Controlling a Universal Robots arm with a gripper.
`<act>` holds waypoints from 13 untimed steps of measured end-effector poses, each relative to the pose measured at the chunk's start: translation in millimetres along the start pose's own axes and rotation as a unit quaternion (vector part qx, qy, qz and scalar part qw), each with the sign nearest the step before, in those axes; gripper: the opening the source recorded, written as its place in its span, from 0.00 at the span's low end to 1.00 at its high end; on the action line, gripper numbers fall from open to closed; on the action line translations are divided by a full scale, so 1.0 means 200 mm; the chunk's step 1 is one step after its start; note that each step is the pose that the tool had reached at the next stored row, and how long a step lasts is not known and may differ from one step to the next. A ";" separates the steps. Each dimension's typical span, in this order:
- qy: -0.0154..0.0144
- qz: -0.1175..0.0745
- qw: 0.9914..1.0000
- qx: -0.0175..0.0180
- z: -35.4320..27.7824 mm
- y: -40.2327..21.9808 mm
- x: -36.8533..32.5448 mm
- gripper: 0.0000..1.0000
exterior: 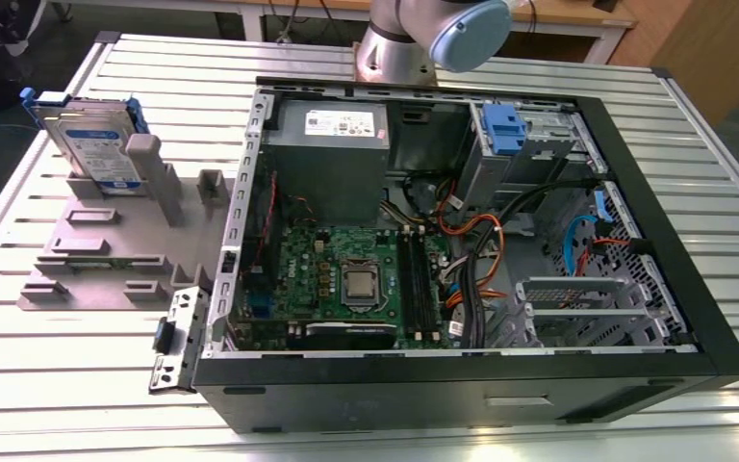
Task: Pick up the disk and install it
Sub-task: 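Pick up the disk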
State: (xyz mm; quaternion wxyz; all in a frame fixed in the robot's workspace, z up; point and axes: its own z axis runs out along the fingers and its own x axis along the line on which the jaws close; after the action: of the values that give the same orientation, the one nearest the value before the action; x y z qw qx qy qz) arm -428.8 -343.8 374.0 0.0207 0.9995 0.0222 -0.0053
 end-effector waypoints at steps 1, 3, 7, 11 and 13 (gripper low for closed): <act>0.000 -0.005 1.000 0.000 0.000 0.000 0.000 0.11; 0.001 -0.015 1.000 0.000 0.000 0.000 0.000 0.11; 0.001 -0.035 0.999 0.000 0.000 0.000 0.000 0.11; 0.002 -0.055 0.998 -0.001 0.000 0.000 0.000 0.11; 0.003 -0.065 0.998 -0.001 0.000 0.000 0.000 0.11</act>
State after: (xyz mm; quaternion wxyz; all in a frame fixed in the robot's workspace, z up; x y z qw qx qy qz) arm -428.8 -343.8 373.9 0.0210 0.9960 0.0871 -0.0040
